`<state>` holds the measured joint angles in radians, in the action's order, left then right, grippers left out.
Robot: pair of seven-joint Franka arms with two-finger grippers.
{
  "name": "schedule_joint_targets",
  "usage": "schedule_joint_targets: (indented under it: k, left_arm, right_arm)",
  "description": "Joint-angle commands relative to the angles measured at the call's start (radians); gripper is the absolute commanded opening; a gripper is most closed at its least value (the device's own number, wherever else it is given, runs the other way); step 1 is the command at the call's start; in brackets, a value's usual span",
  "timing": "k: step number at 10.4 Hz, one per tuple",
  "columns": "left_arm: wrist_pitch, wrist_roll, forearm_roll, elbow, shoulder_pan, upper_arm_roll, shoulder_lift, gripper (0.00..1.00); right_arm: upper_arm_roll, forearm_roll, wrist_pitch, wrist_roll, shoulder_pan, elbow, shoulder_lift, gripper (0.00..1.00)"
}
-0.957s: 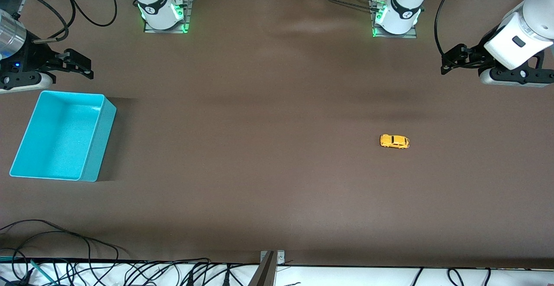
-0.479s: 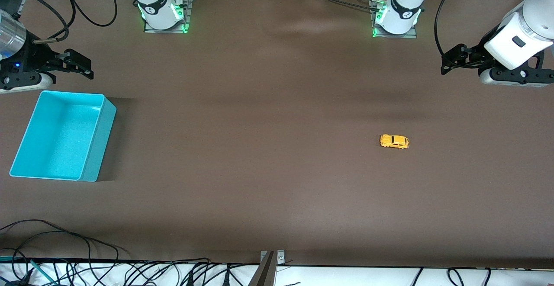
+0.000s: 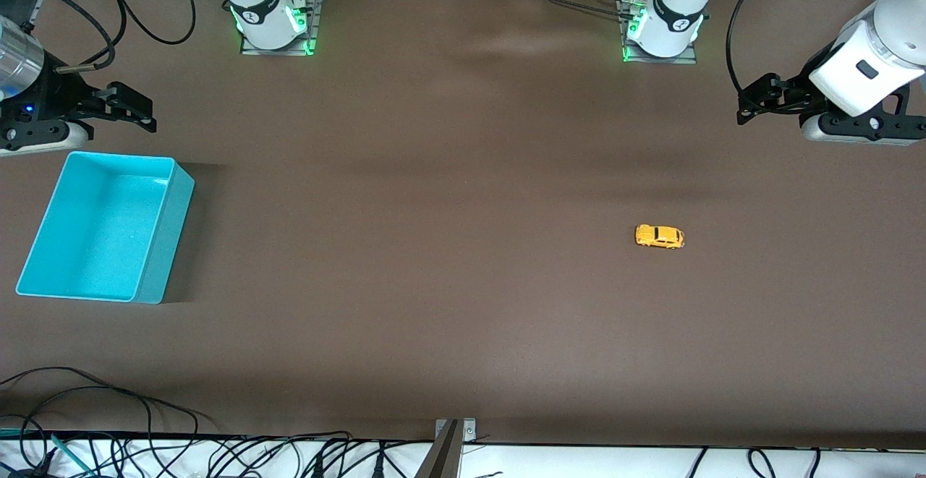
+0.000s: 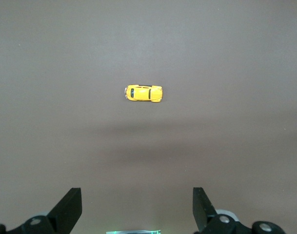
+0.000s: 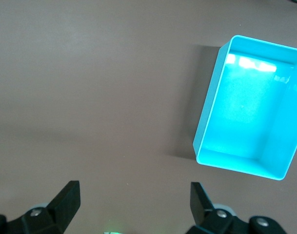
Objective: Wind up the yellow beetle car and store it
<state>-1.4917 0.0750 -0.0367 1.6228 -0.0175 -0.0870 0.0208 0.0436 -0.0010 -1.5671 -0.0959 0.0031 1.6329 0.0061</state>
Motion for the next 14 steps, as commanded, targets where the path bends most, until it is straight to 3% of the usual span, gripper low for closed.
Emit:
schedule_joint_targets:
  k: [1, 5, 9, 14]
  left_arm:
    - [0.018, 0.005, -0.006, -0.011, 0.005, 0.0, -0.001, 1.0]
    - [0.019, -0.001, -0.006, -0.011, 0.005, 0.0, -0.001, 1.0]
    - [0.019, -0.125, -0.006, -0.011, 0.021, 0.0, -0.001, 1.0]
    - [0.002, -0.556, 0.015, -0.009, 0.054, 0.0, -0.071, 1.0]
  right_arm:
    - [-0.002, 0.012, 0.002, -0.008, 0.001, -0.011, 0.002, 1.0]
    - [-0.002, 0.012, 0.004, -0.008, 0.001, -0.011, 0.002, 1.0]
    - [-0.002, 0.012, 0.002, -0.008, 0.001, -0.011, 0.002, 1.0]
    - [-0.002, 0.012, 0.002, -0.008, 0.001, -0.011, 0.002, 1.0]
